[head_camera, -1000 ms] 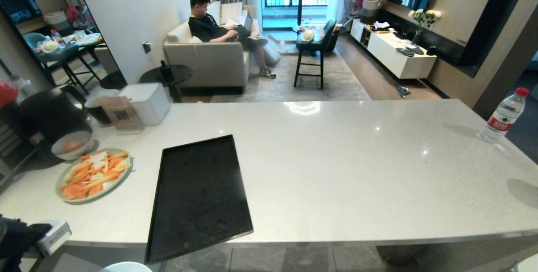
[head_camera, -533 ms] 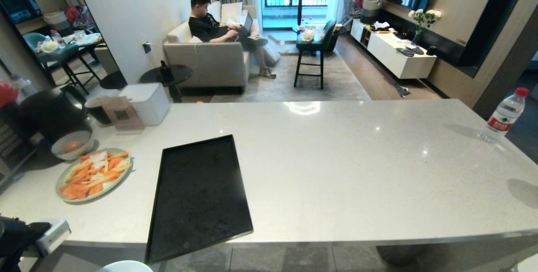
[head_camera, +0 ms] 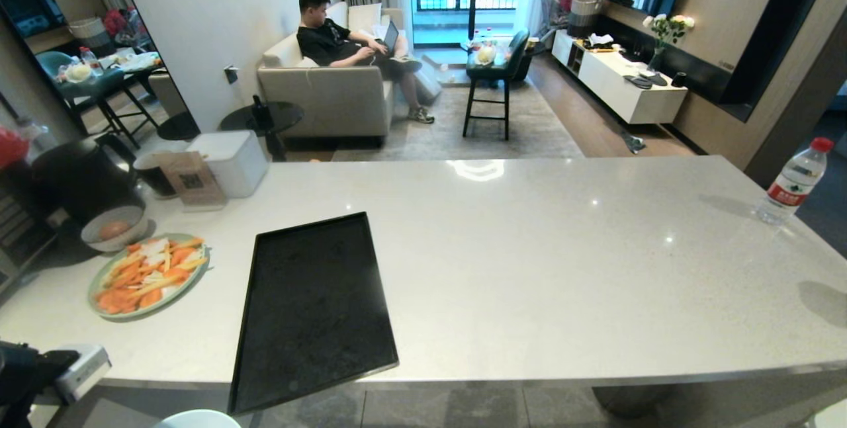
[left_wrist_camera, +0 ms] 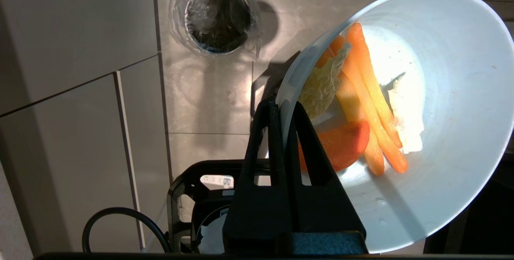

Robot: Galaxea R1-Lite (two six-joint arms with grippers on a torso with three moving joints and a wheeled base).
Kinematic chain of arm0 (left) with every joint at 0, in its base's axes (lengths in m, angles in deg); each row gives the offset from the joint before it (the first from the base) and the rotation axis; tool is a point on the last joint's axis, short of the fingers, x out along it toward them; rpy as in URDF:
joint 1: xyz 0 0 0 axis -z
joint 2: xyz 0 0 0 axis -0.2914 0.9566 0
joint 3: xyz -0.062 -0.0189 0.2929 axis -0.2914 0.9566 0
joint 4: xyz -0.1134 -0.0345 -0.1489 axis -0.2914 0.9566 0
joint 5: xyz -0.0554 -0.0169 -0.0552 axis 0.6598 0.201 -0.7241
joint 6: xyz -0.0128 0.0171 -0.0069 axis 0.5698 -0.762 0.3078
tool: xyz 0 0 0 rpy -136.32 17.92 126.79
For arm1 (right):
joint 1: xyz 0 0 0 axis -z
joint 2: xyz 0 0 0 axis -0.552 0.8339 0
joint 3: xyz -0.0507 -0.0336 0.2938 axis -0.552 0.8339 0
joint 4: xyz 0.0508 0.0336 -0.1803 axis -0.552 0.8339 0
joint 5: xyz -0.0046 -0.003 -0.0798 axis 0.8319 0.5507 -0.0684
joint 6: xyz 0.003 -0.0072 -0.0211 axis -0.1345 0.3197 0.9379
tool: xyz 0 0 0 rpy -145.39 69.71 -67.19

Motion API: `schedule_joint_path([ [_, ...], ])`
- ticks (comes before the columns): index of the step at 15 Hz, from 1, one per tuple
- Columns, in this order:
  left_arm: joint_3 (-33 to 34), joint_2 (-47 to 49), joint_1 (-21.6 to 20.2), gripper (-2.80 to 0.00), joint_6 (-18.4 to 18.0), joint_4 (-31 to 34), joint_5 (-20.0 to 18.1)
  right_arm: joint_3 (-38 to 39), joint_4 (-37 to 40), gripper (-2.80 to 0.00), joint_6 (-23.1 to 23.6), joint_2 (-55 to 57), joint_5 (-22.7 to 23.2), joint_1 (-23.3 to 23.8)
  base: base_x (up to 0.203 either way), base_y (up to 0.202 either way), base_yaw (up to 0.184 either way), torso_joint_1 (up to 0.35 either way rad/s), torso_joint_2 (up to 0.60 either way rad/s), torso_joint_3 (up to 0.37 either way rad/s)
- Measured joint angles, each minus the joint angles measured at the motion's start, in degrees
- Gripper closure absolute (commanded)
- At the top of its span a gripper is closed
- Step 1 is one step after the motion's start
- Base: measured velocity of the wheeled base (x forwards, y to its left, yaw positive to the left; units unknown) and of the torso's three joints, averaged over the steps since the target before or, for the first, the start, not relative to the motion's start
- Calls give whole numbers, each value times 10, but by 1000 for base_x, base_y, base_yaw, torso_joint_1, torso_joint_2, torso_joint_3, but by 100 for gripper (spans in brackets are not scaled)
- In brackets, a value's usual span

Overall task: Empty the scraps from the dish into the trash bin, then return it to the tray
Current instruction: Move the bowl over the trash can

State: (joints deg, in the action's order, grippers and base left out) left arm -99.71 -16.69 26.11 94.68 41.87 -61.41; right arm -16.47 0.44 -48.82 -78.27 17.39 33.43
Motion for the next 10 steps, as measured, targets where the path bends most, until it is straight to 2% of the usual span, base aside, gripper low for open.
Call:
schedule_joint_path([
  [10,-1,0,-3,0,0,0,0,0,0,0,0,0,0,0,-170,0,-1,2,2,3],
])
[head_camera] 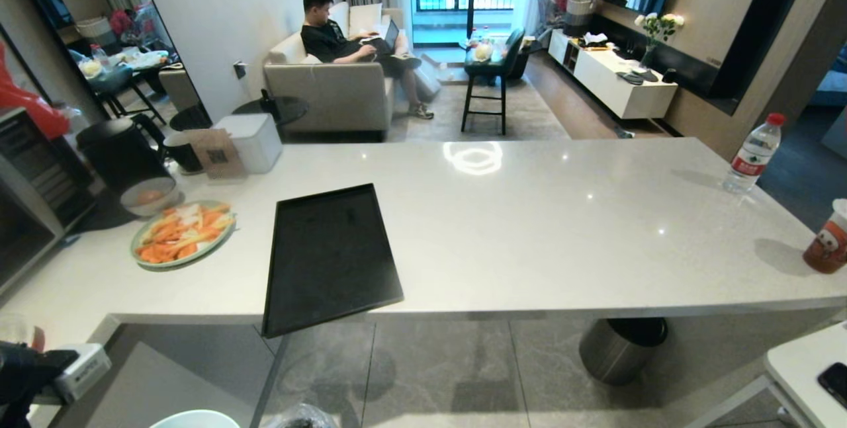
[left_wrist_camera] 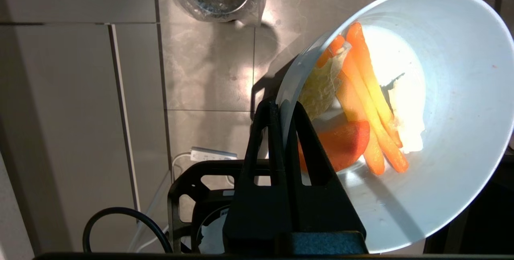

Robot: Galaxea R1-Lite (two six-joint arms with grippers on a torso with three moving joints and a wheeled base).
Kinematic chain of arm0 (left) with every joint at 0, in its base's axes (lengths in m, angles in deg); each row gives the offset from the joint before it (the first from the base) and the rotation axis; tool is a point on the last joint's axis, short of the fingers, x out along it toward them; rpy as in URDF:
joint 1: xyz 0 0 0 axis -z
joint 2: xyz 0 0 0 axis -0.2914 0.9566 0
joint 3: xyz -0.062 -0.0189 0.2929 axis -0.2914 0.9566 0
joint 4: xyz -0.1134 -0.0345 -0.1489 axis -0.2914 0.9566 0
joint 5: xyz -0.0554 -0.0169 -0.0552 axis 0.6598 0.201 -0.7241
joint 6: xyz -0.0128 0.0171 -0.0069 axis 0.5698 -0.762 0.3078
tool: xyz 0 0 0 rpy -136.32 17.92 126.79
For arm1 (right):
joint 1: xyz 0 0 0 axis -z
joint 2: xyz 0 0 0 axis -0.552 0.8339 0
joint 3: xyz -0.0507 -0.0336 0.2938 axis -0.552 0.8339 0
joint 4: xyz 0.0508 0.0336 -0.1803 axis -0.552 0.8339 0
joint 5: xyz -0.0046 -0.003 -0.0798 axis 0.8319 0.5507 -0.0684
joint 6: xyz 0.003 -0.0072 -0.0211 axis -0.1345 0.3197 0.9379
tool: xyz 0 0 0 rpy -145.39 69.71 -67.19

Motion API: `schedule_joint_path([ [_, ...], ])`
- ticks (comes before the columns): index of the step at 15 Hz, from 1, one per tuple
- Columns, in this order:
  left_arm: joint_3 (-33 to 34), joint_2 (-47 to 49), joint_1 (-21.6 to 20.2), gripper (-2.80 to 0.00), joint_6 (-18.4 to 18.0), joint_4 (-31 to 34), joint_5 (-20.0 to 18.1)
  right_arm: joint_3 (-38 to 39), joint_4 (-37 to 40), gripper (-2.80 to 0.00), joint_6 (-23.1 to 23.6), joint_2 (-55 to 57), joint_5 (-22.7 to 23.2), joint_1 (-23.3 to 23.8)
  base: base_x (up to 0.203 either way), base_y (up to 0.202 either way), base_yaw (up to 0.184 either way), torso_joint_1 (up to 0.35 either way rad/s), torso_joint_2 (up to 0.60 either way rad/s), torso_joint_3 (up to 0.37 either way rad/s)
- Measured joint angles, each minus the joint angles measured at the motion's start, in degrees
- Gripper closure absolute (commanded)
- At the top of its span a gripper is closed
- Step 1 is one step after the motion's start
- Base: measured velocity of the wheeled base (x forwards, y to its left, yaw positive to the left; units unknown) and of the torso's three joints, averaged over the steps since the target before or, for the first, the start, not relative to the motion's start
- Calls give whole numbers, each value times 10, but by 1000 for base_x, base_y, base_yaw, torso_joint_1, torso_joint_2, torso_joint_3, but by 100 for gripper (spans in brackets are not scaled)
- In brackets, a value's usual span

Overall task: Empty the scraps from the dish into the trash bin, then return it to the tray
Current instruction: Move the bowl over the trash can

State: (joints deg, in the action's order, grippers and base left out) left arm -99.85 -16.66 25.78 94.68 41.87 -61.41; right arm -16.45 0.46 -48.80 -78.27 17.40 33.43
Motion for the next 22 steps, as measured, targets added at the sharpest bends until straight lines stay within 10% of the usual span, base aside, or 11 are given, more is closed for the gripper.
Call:
schedule_joint_path([
  [22,-1,6,5,0,1,-2,-1,0,0,0,-1,0,0,0,0,0,0,-85,202,115],
])
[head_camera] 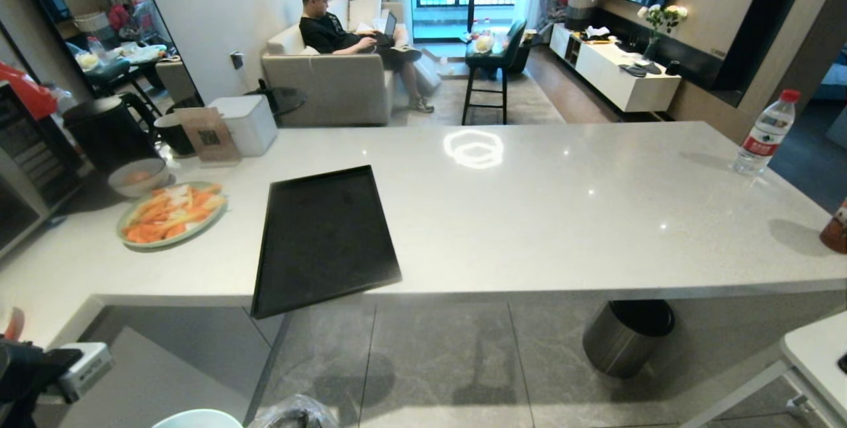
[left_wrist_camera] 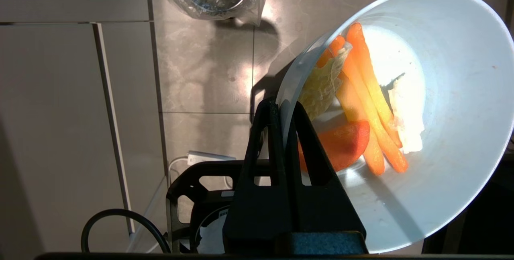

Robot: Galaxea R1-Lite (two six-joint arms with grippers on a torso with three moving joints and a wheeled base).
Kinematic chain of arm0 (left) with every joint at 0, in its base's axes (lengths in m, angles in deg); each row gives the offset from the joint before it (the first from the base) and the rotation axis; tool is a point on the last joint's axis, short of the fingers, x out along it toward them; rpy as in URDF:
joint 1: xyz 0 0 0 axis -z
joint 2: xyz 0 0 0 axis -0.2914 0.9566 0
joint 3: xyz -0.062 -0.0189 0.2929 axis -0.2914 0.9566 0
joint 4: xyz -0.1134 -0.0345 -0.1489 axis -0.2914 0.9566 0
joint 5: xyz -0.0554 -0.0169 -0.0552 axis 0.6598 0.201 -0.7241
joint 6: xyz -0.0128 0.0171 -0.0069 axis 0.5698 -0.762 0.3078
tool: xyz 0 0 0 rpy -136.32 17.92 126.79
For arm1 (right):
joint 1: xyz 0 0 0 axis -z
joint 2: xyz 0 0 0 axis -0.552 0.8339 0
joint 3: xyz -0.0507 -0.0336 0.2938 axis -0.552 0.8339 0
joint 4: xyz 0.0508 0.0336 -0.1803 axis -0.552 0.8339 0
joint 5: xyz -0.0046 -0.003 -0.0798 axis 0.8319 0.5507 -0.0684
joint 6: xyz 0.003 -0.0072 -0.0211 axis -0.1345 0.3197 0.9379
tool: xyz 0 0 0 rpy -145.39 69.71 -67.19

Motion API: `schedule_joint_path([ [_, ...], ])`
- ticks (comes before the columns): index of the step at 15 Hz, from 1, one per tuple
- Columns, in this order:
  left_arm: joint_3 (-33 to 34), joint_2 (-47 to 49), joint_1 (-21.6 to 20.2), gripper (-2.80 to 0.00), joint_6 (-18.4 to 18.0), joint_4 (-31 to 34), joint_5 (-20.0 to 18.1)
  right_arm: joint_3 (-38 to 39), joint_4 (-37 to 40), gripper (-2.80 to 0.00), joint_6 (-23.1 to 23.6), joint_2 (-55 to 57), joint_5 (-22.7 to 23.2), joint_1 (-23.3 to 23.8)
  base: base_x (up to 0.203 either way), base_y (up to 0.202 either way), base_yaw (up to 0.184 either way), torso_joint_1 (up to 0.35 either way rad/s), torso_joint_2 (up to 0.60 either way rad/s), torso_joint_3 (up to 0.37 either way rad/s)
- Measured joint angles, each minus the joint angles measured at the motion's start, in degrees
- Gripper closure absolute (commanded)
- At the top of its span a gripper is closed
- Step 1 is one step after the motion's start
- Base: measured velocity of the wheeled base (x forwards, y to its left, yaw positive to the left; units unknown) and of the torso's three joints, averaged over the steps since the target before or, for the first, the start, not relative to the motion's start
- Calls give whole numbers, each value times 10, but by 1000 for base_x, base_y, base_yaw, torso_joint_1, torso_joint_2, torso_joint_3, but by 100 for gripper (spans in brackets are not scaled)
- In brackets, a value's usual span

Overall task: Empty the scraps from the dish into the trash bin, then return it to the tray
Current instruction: Move the bowl over the trash can

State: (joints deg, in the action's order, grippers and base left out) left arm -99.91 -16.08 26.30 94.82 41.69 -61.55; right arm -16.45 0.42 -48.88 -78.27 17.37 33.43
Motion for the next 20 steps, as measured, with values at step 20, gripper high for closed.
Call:
schedule_joint_path([
  [20,3,6,0,0,0,1,-1,0,0,0,0,0,0,0,0,0,0,-154,441,285],
])
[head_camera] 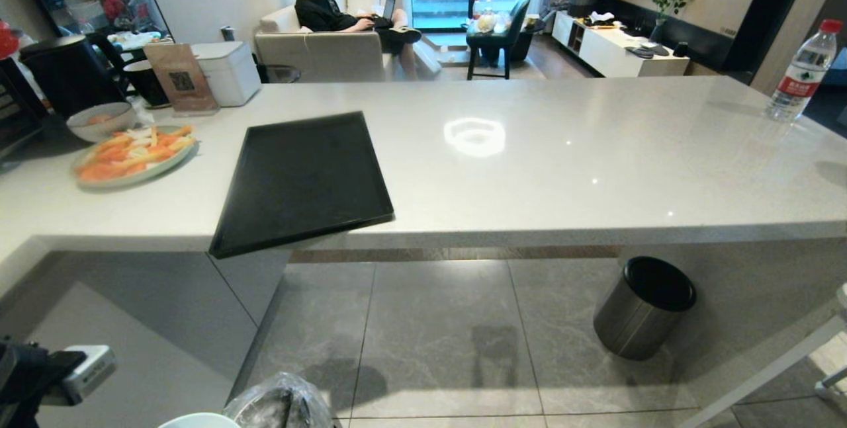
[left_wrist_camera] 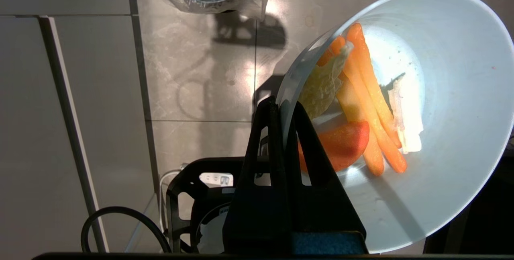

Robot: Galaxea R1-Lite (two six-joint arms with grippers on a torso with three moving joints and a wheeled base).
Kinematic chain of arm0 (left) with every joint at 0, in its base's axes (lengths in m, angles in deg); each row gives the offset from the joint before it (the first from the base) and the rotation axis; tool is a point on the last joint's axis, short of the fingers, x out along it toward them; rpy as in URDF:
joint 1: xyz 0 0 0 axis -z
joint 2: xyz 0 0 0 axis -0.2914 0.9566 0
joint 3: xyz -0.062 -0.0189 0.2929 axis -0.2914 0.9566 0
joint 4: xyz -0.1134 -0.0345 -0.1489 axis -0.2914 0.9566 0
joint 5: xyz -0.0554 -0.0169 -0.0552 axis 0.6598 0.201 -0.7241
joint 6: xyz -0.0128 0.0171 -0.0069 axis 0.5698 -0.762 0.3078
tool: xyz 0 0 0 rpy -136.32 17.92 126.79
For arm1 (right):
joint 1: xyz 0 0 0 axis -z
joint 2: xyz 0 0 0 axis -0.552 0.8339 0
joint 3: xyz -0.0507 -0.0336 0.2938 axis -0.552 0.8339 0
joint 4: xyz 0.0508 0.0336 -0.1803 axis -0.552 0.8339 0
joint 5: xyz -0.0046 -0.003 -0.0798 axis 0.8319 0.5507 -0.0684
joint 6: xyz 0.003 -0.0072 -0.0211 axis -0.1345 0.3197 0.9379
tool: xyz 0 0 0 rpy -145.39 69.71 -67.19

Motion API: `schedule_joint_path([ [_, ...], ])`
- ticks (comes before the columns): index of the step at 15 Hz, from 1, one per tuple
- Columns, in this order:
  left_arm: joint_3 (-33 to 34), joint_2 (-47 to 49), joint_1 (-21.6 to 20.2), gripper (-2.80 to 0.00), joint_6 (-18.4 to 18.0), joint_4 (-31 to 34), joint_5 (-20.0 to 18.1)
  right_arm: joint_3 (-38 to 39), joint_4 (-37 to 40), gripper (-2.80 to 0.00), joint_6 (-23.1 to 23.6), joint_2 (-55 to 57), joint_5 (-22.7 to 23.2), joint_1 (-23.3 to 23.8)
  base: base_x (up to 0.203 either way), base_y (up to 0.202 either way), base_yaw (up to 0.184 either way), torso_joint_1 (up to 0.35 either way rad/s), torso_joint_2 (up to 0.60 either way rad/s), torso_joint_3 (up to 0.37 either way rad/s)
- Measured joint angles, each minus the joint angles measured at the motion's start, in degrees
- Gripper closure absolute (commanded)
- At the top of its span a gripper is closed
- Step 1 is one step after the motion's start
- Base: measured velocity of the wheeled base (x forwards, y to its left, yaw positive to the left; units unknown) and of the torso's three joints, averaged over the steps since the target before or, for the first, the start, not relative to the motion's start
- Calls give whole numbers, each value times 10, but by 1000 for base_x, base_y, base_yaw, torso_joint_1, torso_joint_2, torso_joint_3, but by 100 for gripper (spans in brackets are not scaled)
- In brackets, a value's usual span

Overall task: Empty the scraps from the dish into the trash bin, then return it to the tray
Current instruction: Move the bowl over the trash can

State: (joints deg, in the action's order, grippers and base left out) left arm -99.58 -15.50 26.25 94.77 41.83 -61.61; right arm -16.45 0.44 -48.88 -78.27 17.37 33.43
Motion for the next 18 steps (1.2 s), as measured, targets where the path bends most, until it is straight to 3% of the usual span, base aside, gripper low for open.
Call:
schedule_joint_path([
  [15,1,-1,1,0,1,0,0,0,0,0,0,0,0,0,0,0,0,-54,450,394],
  [18,0,-2,0,0,1,0,0,0,0,0,0,0,0,0,0,0,0,0,10,21],
])
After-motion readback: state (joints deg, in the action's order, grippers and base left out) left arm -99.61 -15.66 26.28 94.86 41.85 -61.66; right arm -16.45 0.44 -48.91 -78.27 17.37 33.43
